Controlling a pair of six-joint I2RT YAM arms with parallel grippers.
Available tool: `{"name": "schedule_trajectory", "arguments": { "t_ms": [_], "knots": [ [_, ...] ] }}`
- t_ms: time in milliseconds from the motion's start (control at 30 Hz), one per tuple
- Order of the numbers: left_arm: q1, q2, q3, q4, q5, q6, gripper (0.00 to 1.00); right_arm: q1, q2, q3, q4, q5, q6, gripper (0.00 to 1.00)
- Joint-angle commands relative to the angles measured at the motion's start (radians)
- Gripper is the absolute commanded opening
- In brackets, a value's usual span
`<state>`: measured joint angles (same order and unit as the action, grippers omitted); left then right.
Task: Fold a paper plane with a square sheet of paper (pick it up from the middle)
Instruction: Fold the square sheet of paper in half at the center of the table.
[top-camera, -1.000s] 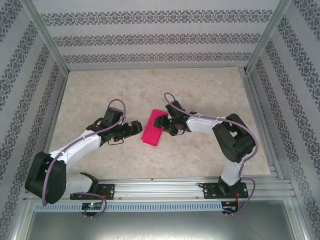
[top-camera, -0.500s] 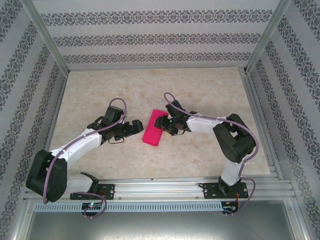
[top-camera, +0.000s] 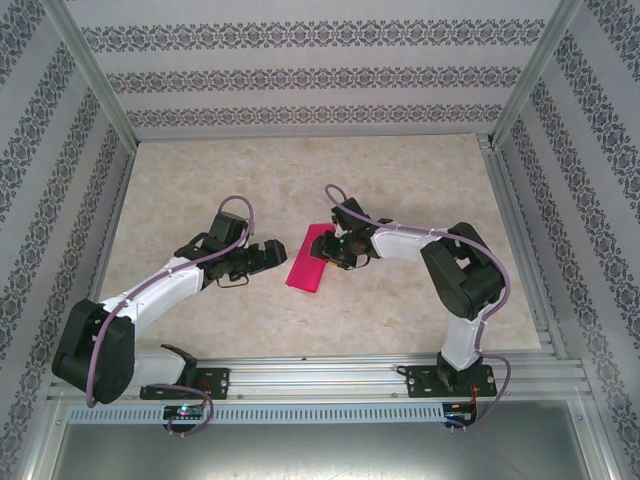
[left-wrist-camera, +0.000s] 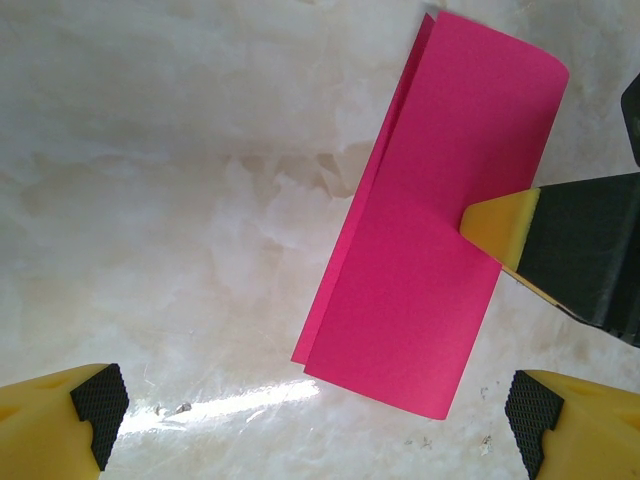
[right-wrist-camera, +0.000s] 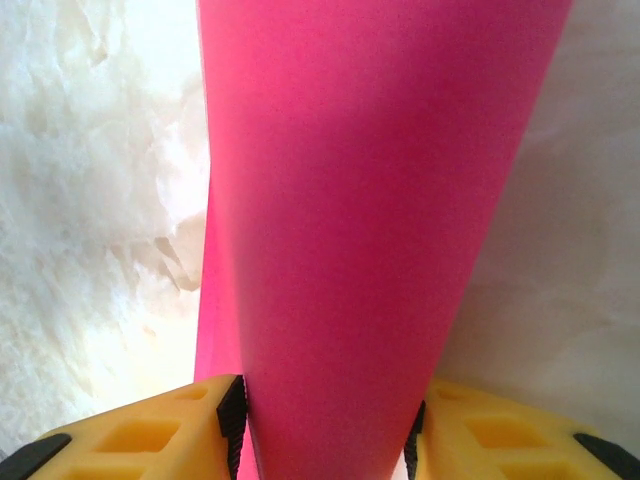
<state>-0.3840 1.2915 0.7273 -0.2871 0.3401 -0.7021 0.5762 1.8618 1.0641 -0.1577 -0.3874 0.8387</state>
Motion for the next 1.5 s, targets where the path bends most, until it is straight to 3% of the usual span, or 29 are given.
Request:
{"name": "schedule_trajectory", "arguments": {
  "t_ms": [0, 267, 400, 600, 800, 1067, 1233, 1467],
  "knots": [
    [0.008, -0.011, 0.039, -0.031, 0.003, 0.024, 1.0, -0.026, -0.009, 0.039, -0.109, -0.052, -0.122, 0.46],
    [0.008, -0.008, 0.035, -0.012, 0.012, -0.006, 1.0, -0.084, 0.03, 0.077, -0.123, -0.203, -0.228, 0.44],
    [0.008, -0.007, 0.041, -0.017, 0.01, -0.008, 1.0, -0.085, 0.054, 0.123, -0.186, -0.184, -0.26, 0.45],
    [0.008, 0.004, 0.047, -0.014, 0.013, -0.013, 1.0, -0.08, 0.063, 0.08, -0.031, -0.191, -0.127, 0.56],
    [0.008, 0.015, 0.052, -0.015, 0.017, -0.01, 1.0, -0.047, 0.084, 0.08, 0.054, -0.154, -0.035, 0.59],
    [0.008, 0.016, 0.057, -0.027, 0.014, 0.0, 1.0, -0.015, 0.089, 0.045, 0.147, -0.119, 0.04, 0.57],
    [0.007, 0.011, 0.06, -0.035, 0.012, 0.006, 1.0, -0.024, 0.045, 0.017, 0.123, -0.122, 0.015, 0.49],
    [0.008, 0.015, 0.052, -0.019, 0.018, 0.0, 1.0, -0.049, -0.025, -0.056, 0.118, -0.14, -0.007, 0.47]
  ]
}}
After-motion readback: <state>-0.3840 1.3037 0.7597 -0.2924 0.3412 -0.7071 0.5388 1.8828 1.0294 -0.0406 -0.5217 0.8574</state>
